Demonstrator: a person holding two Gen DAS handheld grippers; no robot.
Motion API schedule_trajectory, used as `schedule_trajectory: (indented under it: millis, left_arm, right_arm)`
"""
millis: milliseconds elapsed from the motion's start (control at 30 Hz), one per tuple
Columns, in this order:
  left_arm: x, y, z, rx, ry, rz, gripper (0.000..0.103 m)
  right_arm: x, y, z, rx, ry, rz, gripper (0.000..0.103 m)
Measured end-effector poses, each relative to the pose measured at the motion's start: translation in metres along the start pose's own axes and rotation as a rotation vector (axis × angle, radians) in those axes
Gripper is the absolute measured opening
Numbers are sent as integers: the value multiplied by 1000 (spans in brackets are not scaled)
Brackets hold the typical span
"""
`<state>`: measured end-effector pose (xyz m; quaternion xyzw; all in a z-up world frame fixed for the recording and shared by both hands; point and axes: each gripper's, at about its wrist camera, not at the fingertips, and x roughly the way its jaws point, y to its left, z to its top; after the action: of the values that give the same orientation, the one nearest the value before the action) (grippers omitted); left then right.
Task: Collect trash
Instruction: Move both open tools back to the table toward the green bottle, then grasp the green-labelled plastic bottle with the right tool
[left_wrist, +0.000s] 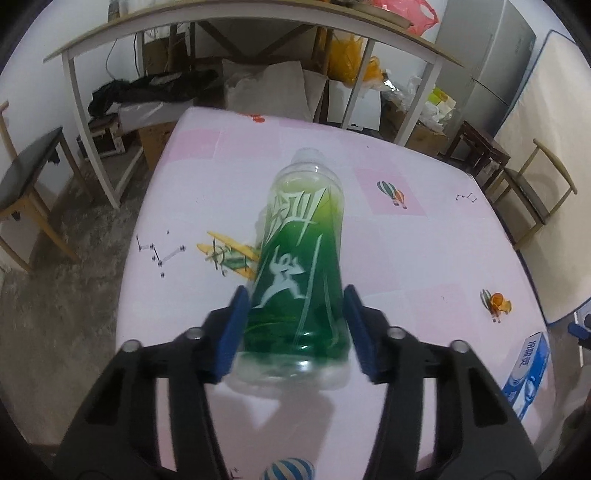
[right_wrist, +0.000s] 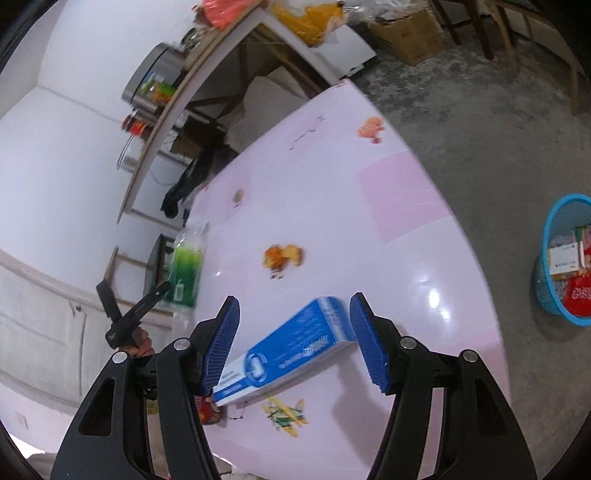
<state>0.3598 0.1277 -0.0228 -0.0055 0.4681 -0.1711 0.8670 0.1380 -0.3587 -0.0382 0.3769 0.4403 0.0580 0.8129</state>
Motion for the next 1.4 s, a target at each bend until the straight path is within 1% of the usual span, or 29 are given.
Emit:
schedule_trajectory:
  millis: [100, 233, 333, 400, 433, 500, 533, 567, 600, 633, 733, 767, 800, 867, 900, 1000, 1033, 1100, 1133, 1267, 1400]
  left_arm:
    - [-4, 1, -4, -23, 6, -9, 45]
    - [-8, -3, -11, -3, 4, -6, 44]
    - [-10, -8, -15, 12, 2, -7, 43]
    - [-10, -8, -15, -1, 10, -43, 43]
    - [-10, -8, -14, -18, 15, -73, 43]
    - [-10, -9, -15, -48, 22, -129, 43]
    - [-10, -11, -16, -61, 24, -154, 43]
    - [-10, -12, -17, -69, 25, -169, 43]
    - [-10, -13, -18, -79, 22, -183, 43]
    - [-10, -14, -19, -89, 17, -192, 43]
    - [-12, -18, -22, -108, 5, -209, 44]
    - [-12, -18, -23, -116, 5, -214, 44]
    - [-12, -19, -24, -123, 7, -218, 44]
    - [-12, -18, -25, -133, 9, -218, 44]
    - [-12, -17, -26, -139, 12, -222, 44]
    - [-14, -16, -27, -148, 10, -235, 44]
    - [-15, -16, -28, -150, 9, -237, 45]
    - [-17, -15, -30, -150, 6, -243, 45]
    - [-19, -14, -32, -150, 5, -248, 45]
    - [-25, -13, -40, -166, -2, -266, 45]
    - [-40, -10, -51, -198, -18, -276, 46]
  right_arm:
    - [7, 20, -6, -65, 32, -24, 61]
    - [13, 43, -17, -160, 62, -63, 61]
    - [20, 53, -23, -188, 96, -49, 61]
    - [29, 64, -22, -211, 131, -26, 61]
    - [35, 72, -19, -218, 143, -14, 61]
    - [51, 94, -6, -229, 166, 22, 61]
    - [63, 110, 4, -238, 182, 60, 62]
    - [78, 126, 16, -248, 202, 94, 69]
    - [90, 139, 24, -254, 215, 104, 71]
    - [115, 163, 38, -282, 247, 116, 74]
    - [182, 209, 59, -323, 362, 142, 74]
    - [210, 224, 64, -330, 412, 127, 74]
    - [227, 235, 66, -345, 430, 101, 74]
    - [270, 263, 67, -449, 449, 14, 74]
    - [294, 272, 67, -469, 482, -2, 74]
    - [334, 279, 65, -442, 524, -41, 74]
    - [340, 279, 64, -446, 518, -55, 73]
    - [350, 280, 63, -451, 510, -78, 61]
    - [354, 278, 62, -440, 517, -81, 59]
    - [354, 268, 55, -401, 523, -37, 58]
    - [356, 260, 57, -358, 523, -3, 57]
